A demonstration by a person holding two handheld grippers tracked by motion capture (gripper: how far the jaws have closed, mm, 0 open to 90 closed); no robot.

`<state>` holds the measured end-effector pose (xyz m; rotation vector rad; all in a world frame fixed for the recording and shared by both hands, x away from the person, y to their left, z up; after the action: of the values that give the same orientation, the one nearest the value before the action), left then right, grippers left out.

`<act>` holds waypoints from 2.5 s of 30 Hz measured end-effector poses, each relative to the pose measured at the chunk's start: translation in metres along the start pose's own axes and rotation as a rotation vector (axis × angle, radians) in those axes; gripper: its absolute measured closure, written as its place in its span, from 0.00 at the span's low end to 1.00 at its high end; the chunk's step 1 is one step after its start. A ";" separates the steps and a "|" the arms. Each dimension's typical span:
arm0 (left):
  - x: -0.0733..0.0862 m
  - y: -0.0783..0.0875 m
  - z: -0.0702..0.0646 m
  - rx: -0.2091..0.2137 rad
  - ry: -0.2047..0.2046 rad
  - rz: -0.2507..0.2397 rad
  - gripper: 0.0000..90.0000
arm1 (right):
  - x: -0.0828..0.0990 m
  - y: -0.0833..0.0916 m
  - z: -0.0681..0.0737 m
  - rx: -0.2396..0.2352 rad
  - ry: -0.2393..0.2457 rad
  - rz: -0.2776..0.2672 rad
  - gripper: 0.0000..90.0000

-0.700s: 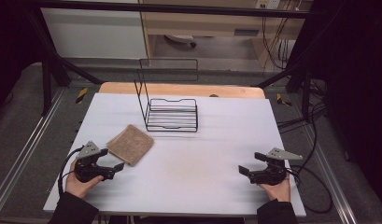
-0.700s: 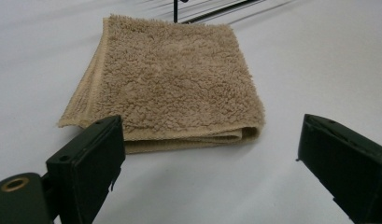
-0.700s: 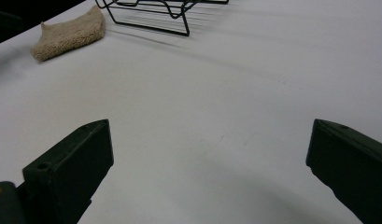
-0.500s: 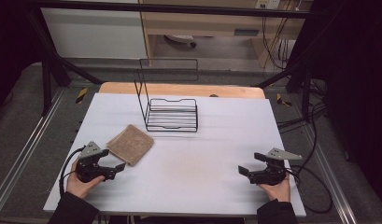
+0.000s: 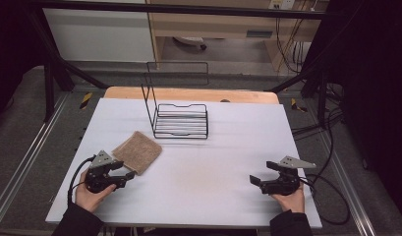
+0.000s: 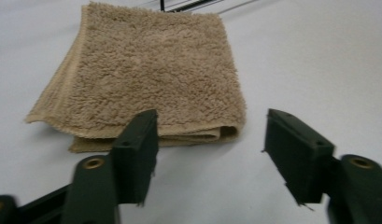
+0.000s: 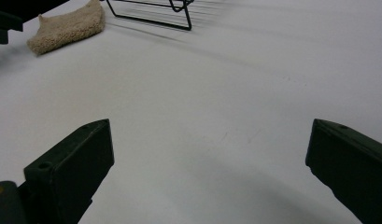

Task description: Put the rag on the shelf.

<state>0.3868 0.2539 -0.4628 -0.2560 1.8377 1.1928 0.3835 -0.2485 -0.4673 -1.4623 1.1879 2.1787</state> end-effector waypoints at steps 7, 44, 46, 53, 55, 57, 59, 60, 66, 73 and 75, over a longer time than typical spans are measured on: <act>0.001 -0.009 -0.008 0.014 0.027 0.043 0.67 | 0.000 0.000 0.000 0.000 -0.001 0.003 0.02; -0.011 -0.015 -0.017 0.005 0.139 -0.007 0.97 | 0.001 0.000 0.000 0.000 0.003 0.005 0.02; -0.012 -0.016 -0.026 0.022 0.132 -0.003 0.97 | 0.001 0.000 0.000 0.000 0.002 0.006 0.02; -0.020 -0.016 -0.059 0.103 0.084 -0.002 0.97 | 0.001 -0.001 0.001 -0.001 0.001 0.007 0.02; -0.021 -0.017 -0.071 0.129 0.065 0.002 0.97 | 0.001 -0.001 0.001 -0.001 0.001 0.008 0.02; -0.021 -0.018 -0.077 0.142 0.056 0.007 0.97 | 0.001 -0.001 0.001 -0.001 0.001 0.008 0.02; -0.023 -0.023 -0.094 0.172 0.039 0.016 0.97 | 0.001 -0.001 0.001 0.000 0.001 0.008 0.02; -0.023 -0.023 -0.094 0.172 0.039 0.016 0.97 | 0.001 -0.001 0.001 0.000 0.000 0.008 0.02; -0.025 -0.037 -0.113 0.184 0.017 0.031 0.97 | 0.001 -0.002 0.001 0.000 0.009 0.016 0.03; -0.025 -0.041 -0.108 0.161 -0.017 0.022 0.72 | 0.000 -0.005 0.004 0.003 0.014 0.028 0.03; -0.028 -0.033 -0.097 0.146 -0.016 0.000 0.64 | 0.000 -0.006 0.005 0.004 0.014 0.029 0.03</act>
<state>0.3668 0.1507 -0.4490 -0.1636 1.9000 1.0518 0.3837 -0.2406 -0.4694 -1.4696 1.2247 2.1871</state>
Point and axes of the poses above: each handheld gripper's, and its own axes: y roughly backward along the jaws, x roughly out of its underside, z roughly to its left, the point moved 5 cm from there along -y, roughly forward along the jaws, and after that the axes turned 4 degrees about y, right-handed, at the moved point
